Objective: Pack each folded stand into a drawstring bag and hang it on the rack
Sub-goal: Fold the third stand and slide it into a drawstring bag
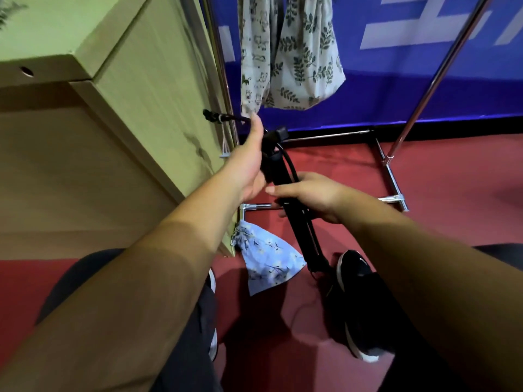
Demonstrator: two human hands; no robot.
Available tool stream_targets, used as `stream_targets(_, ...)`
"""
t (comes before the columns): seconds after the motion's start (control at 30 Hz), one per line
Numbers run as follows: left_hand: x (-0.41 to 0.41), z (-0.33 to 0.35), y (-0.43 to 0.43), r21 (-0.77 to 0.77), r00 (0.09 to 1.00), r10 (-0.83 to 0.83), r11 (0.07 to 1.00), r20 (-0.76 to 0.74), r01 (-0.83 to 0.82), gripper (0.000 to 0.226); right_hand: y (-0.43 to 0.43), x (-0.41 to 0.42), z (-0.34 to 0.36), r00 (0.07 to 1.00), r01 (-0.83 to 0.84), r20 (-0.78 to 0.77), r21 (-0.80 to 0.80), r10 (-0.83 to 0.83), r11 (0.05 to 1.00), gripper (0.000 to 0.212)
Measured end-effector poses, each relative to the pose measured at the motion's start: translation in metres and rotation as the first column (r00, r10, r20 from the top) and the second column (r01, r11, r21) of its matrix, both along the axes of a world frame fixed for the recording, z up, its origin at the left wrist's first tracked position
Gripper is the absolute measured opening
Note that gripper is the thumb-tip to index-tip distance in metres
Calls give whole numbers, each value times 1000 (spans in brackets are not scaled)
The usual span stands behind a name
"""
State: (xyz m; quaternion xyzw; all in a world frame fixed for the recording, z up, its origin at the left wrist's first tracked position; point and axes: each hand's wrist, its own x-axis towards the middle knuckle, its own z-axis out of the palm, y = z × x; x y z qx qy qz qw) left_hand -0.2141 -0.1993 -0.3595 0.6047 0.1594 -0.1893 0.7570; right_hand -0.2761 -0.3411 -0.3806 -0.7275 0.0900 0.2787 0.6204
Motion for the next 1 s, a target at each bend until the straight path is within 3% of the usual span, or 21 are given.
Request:
stream_targets(0.17,14,-64,10,375,975,-82,914,-207,157,88,-5,15,-64,986,27,-155,-194,-58,981,40)
stream_targets(0.27,12,-122,17,490,894,-199,778,-401,393,61,-10,11,-117,970,6,-229,-310,-80,951,45)
stream_targets(0.37,6,-186,35,648,829,-274,523,-488,555,21,-13,4,-166,913,-72,-404,-285,-52,956,48)
stream_targets(0.43,4,-223,45,705,780,-341,339,-525,623,17,-14,3,-189,883,-95,-467,-275,-47,957,52)
stream_targets(0.53,-2,-267,60,744,704,-380,59,-600,665,42,-15,4,-212,881,-76,-467,-306,-81,949,53)
stream_targets(0.6,-6,-280,61,751,672,-415,-43,-613,659,53,-17,5,-224,876,-46,-465,-338,-124,940,54)
stream_targets(0.73,-6,-297,61,727,641,-421,-68,-642,683,50,-22,6,-247,886,14,-417,-414,-204,910,46)
stream_targets(0.77,-7,-302,62,754,669,-422,-56,-612,655,47,-23,6,-251,891,12,-406,-424,-202,906,46)
stream_targets(0.83,-9,-307,62,793,740,-408,61,-534,606,39,-25,5,-257,900,12,-390,-430,-197,903,46)
stream_targets(0.93,-11,-311,67,778,787,-309,185,-534,601,33,-26,5,-261,896,7,-396,-438,-200,899,46)
stream_targets(1.0,-13,-323,71,800,812,-283,190,-511,569,32,-24,5,-263,892,-9,-409,-444,-193,896,46)
